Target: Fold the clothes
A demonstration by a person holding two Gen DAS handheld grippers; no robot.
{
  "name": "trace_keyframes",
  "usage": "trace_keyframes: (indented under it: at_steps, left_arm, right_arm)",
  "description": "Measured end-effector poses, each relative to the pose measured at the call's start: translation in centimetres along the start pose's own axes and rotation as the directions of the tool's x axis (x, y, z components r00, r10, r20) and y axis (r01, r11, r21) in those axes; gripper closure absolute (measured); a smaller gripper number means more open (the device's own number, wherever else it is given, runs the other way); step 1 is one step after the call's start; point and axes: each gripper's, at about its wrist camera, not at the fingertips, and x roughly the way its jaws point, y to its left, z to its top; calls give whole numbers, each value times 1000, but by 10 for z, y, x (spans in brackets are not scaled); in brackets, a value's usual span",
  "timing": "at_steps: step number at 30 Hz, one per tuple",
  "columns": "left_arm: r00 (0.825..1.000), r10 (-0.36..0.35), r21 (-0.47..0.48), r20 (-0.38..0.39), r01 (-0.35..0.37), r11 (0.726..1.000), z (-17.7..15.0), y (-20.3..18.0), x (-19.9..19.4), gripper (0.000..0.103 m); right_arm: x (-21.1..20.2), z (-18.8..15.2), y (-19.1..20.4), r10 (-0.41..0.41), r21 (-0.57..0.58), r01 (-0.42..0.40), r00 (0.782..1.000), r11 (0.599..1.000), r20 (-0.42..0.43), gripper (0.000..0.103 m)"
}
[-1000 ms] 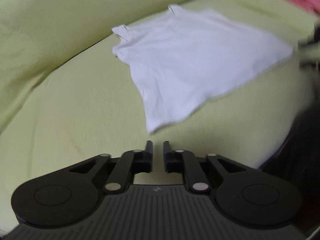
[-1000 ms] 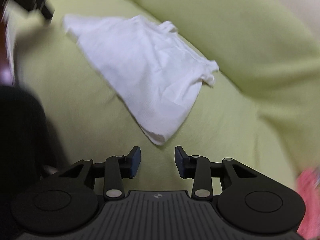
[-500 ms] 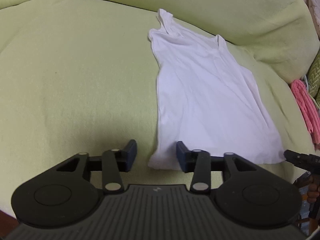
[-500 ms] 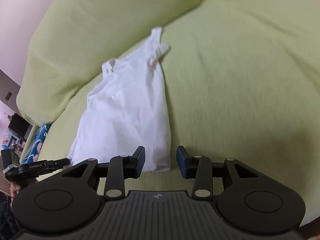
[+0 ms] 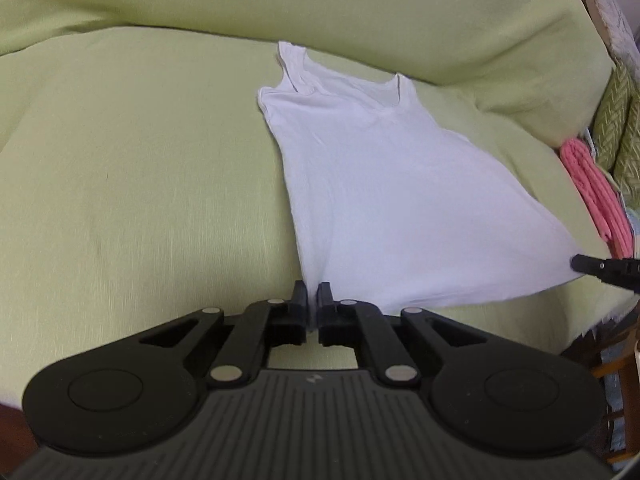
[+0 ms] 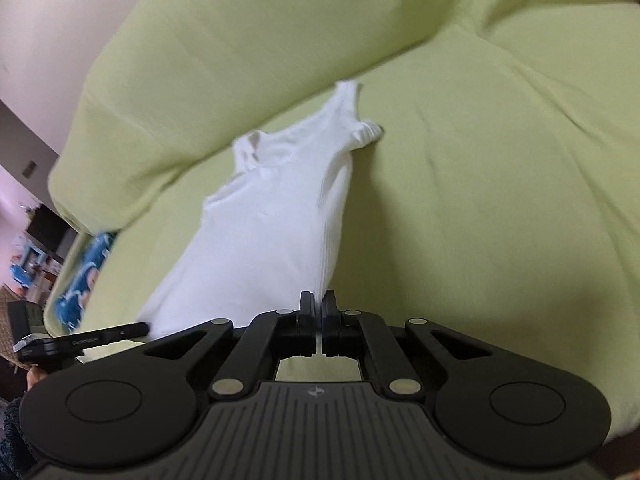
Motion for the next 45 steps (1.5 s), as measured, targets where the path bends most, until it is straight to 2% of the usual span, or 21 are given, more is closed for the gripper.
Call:
trace_keyframes:
  at_steps: [5, 6, 8, 9, 11, 13, 15, 16, 18, 20, 22, 24, 27, 30, 32, 35, 37, 41, 43, 44, 45]
  left_arm:
    - [993, 75, 36, -93, -72, 997, -32, -6, 31, 100]
    - [993, 81, 47, -81, -78, 996, -34, -7, 31, 100]
    - [994, 70, 29, -89, -68, 997, -30, -5, 24, 96]
    - [994, 62, 18, -89, -60, 998, -26, -2, 16, 94]
    - [996, 64, 20, -61, -63, 998, -16, 4, -3, 92]
    - [995, 92, 35, -23, -92, 995, 4, 9, -18, 92]
    - [995, 96, 41, 21, -97, 994, 38, 15, -22, 92]
    - [996, 86, 44, 36, -88, 995, 60, 19, -17, 92]
    - [996, 64, 61, 58, -68, 996, 105, 24, 4, 92]
    - [998, 20, 71, 64, -25, 997, 150, 32, 37, 92]
    - [998, -35, 57, 60, 32, 998, 193, 40, 76, 92]
    - [996, -71, 39, 60, 69, 997, 228, 50, 114, 92]
    - [992, -114, 2, 57, 114, 994, 262, 67, 162, 80]
    - [989, -138, -16, 58, 139, 990, 278, 82, 193, 78]
    - [984, -168, -13, 60, 169, 985, 280, 88, 207, 72]
    - [978, -201, 7, 65, 201, 980, 277, 89, 219, 71]
    - [974, -213, 12, 75, 213, 977, 278, 91, 224, 71]
    - [969, -231, 30, 88, 229, 973, 279, 95, 231, 77]
    - [965, -243, 46, 94, 240, 970, 279, 96, 231, 90]
    - [965, -244, 52, 97, 239, 969, 278, 96, 232, 91]
    - [965, -244, 57, 100, 239, 969, 279, 96, 233, 91]
  right_arm:
    - [18, -37, -25, -58, 74, 65, 994, 995, -88, 99]
    - [23, -42, -27, -82, 78, 91, 990, 993, -113, 88]
    - [28, -48, -29, -107, 61, 115, 985, 991, -133, 86]
    - [23, -45, -29, -125, 44, 131, 985, 990, -122, 73]
    - [12, -33, -29, -173, 4, 174, 981, 985, -87, 55]
    - [0, -15, -30, -226, -38, 225, 973, 974, -41, 55]
    - [-1, 17, -29, -196, -74, 195, 981, 978, -2, 56]
    - [8, 37, -25, -149, -98, 149, 989, 984, 9, 57]
    - [28, 76, -17, -56, -146, 59, 998, 988, 24, 82]
    - [69, 108, -9, 21, -121, -23, 1000, 992, -11, 97]
    - [110, 139, -2, 99, -94, -103, 994, 990, -45, 97]
    - [152, 170, 6, 177, -64, -182, 981, 981, -77, 91]
    - [214, 216, 17, 292, -14, -296, 949, 955, -119, 80]
    - [267, 238, 25, 355, 61, -350, 924, 935, -143, 70]
    - [299, 250, 33, 389, 87, -380, 907, 921, -161, 70]
    - [341, 258, 44, 445, 140, -424, 877, 895, -182, 70]
    - [365, 258, 49, 474, 185, -442, 859, 878, -195, 70]
    - [389, 255, 56, 505, 226, -464, 842, 857, -188, 71]
    - [400, 259, 61, 515, 229, -473, 836, 851, -190, 77]
    - [404, 260, 65, 514, 221, -473, 835, 853, -198, 83]
    - [404, 261, 68, 495, 195, -461, 847, 866, -196, 97]
